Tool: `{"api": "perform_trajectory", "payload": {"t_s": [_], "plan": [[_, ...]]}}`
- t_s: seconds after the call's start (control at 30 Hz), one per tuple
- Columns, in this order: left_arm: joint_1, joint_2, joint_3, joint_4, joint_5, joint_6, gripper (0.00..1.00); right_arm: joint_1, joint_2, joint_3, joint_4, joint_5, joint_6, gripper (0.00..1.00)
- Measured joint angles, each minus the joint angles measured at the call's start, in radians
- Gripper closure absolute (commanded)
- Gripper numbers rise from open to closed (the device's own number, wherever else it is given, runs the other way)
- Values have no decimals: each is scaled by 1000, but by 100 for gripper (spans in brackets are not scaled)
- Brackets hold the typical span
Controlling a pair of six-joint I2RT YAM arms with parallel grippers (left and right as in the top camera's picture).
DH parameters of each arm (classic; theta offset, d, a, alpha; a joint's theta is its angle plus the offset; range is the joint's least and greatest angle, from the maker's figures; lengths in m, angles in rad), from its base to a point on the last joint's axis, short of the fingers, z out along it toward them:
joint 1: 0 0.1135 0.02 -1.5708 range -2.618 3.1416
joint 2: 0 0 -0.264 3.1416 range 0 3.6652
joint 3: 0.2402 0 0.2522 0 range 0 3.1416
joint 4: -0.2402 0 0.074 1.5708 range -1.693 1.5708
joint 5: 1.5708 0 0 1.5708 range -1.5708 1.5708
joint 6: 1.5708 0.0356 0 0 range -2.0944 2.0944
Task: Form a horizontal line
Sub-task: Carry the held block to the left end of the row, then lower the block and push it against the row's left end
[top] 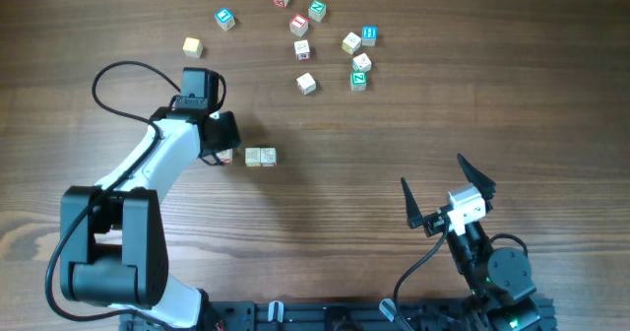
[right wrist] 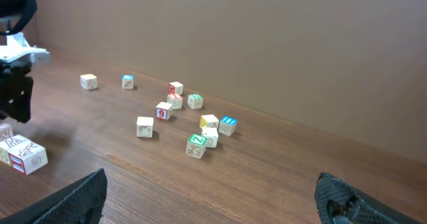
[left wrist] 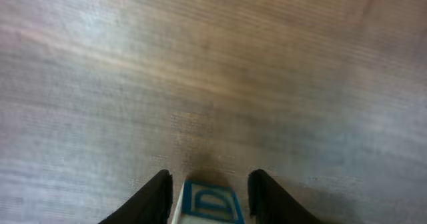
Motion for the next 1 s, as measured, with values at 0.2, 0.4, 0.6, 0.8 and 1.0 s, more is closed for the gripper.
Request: {"api": "perform_trajectory", "payload": {"t_s": [0.2, 0.4, 0.6, 0.8, 1.0], "plan": [[1, 0, 0, -6, -13, -9, 84, 0, 0, 0, 0, 0, 0, 0], [1, 0, 0, -33, -15, -9, 81, 0, 0, 0, 0, 0, 0, 0], [1, 0, -1, 51, -27, -8, 88, 0, 0, 0, 0, 0, 0, 0], [32, 0, -2, 86, -81, -31, 96, 0, 0, 0, 0, 0, 0, 0], [103, 0, -3, -69, -58, -49, 94, 0, 0, 0, 0, 0, 0, 0]]}}
